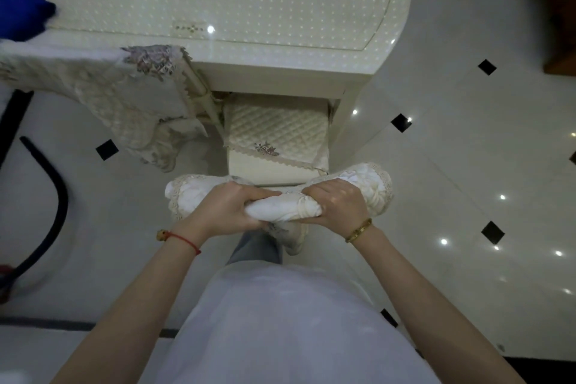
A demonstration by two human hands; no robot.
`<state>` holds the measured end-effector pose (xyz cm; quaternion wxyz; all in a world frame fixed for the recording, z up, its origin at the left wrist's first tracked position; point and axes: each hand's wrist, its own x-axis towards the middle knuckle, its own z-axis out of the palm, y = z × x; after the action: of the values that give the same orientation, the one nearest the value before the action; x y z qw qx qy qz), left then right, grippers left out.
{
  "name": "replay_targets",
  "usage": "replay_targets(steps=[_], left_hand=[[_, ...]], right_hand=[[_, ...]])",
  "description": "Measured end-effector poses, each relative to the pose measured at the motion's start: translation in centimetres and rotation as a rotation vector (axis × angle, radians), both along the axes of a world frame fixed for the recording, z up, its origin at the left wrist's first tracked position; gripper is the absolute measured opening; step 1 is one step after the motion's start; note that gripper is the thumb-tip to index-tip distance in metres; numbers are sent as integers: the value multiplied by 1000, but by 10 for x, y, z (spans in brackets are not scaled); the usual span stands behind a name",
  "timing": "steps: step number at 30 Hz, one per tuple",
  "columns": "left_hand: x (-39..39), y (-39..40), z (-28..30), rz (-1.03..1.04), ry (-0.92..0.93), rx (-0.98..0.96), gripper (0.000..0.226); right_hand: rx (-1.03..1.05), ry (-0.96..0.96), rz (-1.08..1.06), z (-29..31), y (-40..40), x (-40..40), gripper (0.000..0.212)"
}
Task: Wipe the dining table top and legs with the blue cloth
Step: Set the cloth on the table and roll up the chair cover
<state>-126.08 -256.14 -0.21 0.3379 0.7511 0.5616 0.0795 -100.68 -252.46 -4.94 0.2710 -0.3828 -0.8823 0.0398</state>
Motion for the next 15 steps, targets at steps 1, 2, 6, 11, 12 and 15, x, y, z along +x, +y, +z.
replay_targets(steps=[1, 2, 6, 11, 12, 15], left_hand=[[-3, 16, 0, 5, 0, -1, 59], [-4, 28, 1, 4, -1, -1, 59], [-14, 87, 7, 2, -21, 1, 59], [-32, 160, 9, -25, -26, -9, 58], [-35, 172, 9, -22, -25, -10, 57], [-42, 208, 9, -8, -38, -11, 56]], right_hand=[[4, 0, -2, 1, 17, -3, 67], [14, 0, -7, 3, 29, -4, 66], [0, -10, -55, 6, 83, -15, 65], [-38, -26, -113, 8, 147, -35, 56], [-39, -31, -118, 8, 159, -39, 56], [-44, -26, -137, 10, 191, -45, 57]])
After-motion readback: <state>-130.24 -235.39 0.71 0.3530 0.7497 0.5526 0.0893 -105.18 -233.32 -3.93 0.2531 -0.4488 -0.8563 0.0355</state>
